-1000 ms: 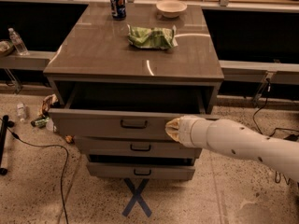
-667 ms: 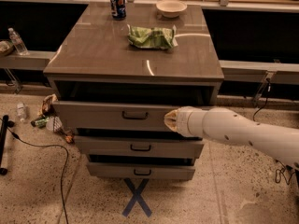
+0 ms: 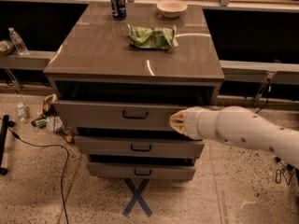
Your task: Close top drawer
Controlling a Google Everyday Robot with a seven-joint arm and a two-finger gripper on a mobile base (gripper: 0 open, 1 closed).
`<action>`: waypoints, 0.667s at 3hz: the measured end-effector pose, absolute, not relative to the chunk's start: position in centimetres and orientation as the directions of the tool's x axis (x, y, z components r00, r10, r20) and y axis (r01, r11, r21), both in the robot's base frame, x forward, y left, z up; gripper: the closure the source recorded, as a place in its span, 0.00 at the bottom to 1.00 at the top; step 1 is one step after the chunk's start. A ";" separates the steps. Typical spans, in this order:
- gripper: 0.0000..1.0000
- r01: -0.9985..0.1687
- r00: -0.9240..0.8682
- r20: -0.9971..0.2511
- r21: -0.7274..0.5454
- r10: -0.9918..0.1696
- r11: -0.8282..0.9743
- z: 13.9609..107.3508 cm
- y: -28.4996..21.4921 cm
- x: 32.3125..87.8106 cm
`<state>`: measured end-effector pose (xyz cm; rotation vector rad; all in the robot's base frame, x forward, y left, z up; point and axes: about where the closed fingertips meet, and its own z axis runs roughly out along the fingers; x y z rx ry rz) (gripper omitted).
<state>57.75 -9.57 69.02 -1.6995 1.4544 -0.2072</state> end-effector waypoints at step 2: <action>1.00 -0.815 0.215 -0.597 -0.545 -0.773 0.194 79.6 -10.9 52.6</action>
Offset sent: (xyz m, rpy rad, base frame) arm -0.0664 -0.0175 0.1786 0.3774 0.2304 -0.0054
